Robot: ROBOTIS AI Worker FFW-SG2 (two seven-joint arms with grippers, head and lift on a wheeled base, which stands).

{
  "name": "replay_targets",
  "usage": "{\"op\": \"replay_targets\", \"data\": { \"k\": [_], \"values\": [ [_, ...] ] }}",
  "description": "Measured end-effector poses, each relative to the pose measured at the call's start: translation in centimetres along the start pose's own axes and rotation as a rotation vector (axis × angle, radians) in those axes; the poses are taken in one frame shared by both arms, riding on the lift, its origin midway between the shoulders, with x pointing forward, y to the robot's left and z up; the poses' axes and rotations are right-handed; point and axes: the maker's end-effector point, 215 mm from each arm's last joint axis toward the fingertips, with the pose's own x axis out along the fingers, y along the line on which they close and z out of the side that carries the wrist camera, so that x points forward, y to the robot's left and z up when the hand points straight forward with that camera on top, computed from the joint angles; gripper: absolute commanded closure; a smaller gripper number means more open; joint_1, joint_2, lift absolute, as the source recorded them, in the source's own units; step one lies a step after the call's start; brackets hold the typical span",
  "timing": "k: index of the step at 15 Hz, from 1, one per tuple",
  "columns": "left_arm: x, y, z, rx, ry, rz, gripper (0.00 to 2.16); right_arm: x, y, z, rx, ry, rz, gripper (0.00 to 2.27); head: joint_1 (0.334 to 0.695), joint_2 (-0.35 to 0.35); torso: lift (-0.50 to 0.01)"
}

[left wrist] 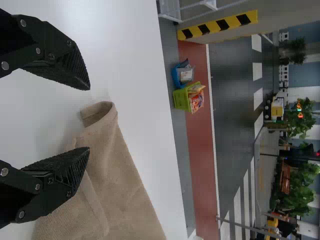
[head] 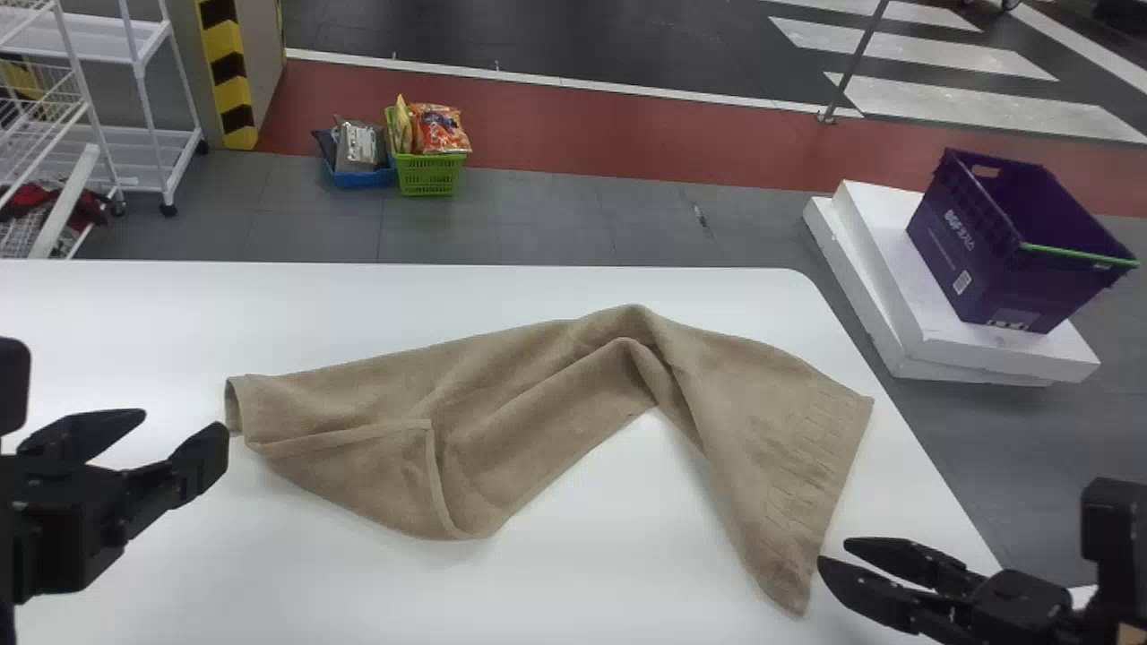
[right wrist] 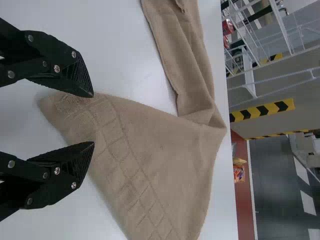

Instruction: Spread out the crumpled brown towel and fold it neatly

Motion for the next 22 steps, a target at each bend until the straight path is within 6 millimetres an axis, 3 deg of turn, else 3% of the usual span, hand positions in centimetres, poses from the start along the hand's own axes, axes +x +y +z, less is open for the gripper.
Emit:
{"op": "replay_targets", "data": {
  "k": [4, 7, 9, 14, 15, 17, 18, 22],
  "values": [
    [0.2, 0.0, -0.2, 0.001, 0.004, 0.001, 0.49, 1.4, 0.5, -1.4, -0.005, 0.036, 0.016, 0.62, 0.695, -0.235, -0.126],
    [0.4, -0.1, -0.5, 0.002, 0.012, -0.002, 0.49, 2.2, 0.7, -2.2, -0.013, 0.063, 0.014, 0.94, 0.695, -0.226, -0.126],
    [0.7, -0.8, -0.6, 0.005, 0.015, -0.015, 0.49, 2.5, 0.5, -2.8, -0.016, 0.09, 0.005, 1.32, 0.695, -0.236, -0.126],
    [1.1, -3.8, -0.5, 0.041, 0.019, -0.052, 0.49, 2.6, 0.2, -3.1, -0.009, 0.103, 0.003, 1.47, 0.695, -0.28, -0.126],
    [1.1, -4.3, -0.5, 0.048, 0.019, -0.055, 0.49, 2.5, 0.1, -3.1, -0.006, 0.098, 0.003, 1.36, 0.695, -0.287, -0.126],
    [1.1, -4.8, -0.5, 0.054, 0.019, -0.059, 0.49, 2.1, 0.1, -2.3, -0.009, 0.078, 0.005, 0.21, 0.695, -0.299, -0.126],
    [1.1, -4.8, -0.5, 0.058, 0.022, -0.057, 0.49, 1.9, 0.3, -1.8, -0.013, 0.058, 0.007, 0.1, 0.695, -0.3, -0.126],
    [1.1, -4.6, -0.6, 0.066, 0.025, -0.047, 0.49, 1.6, 0.3, -1.1, -0.022, 0.033, 0.002, 0.17, 0.695, -0.296, -0.126]
  ]
}}
